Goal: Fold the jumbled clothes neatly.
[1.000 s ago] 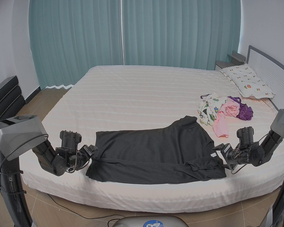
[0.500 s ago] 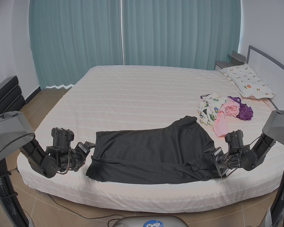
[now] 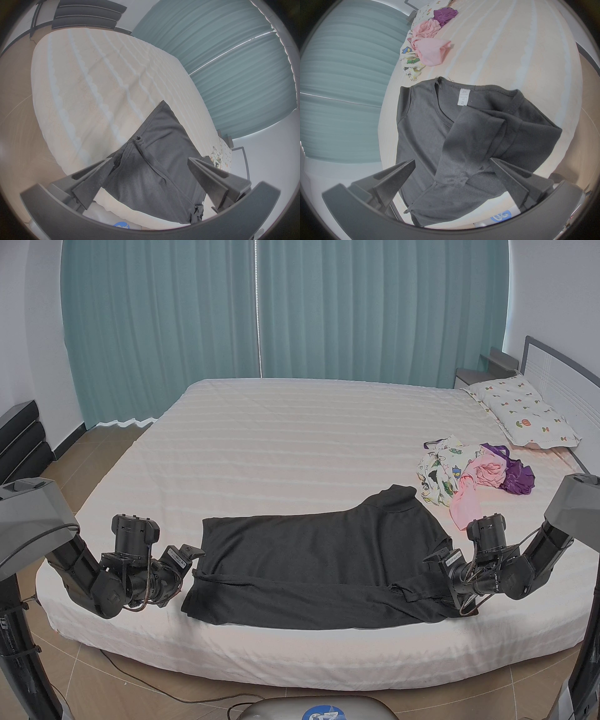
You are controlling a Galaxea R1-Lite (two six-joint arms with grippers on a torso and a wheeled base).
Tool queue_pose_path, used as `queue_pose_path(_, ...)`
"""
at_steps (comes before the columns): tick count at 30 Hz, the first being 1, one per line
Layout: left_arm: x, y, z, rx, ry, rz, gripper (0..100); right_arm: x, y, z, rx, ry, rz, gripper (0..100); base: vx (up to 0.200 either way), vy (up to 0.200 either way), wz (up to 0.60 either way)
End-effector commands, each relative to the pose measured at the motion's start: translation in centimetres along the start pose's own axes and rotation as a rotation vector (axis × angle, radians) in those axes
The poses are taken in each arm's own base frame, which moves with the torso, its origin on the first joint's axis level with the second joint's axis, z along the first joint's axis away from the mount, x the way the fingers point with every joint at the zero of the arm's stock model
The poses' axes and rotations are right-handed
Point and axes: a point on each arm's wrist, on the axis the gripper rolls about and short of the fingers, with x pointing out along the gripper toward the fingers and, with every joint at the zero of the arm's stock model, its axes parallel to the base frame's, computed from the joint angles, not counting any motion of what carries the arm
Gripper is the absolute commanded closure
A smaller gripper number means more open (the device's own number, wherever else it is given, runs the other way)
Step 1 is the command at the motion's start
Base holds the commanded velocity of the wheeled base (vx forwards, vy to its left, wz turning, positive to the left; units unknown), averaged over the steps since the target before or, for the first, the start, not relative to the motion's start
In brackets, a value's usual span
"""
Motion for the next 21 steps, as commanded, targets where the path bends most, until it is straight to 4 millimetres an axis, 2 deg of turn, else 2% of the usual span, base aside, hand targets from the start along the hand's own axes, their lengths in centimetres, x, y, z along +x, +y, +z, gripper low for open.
queue_pose_path(1, 0.09, 0.07, -0.02, -0.001, 0.001, 0.003, 0, 0.42, -0.01, -0.27, -0.005, 0.004, -0.005, 0, 0.000, 0.000, 0.00)
queue_pose_path(16, 0.24, 0.15, -0.06, -0.001, 0.003, 0.005, 0, 0.72, -0.53, -0.57, -0.011, -0.018, -0.036, 0, 0.000, 0.000, 0.00)
queue_pose_path(17, 0.23, 0.18, -0.08, -0.001, 0.003, 0.007, 0, 0.68, -0.53, -0.56, -0.011, -0.020, -0.035, 100, 0.000, 0.000, 0.00)
queue_pose_path(21, 0.23, 0.20, -0.09, -0.001, 0.004, 0.008, 0, 0.42, -0.52, -0.51, -0.013, -0.044, -0.042, 100, 0.000, 0.000, 0.00)
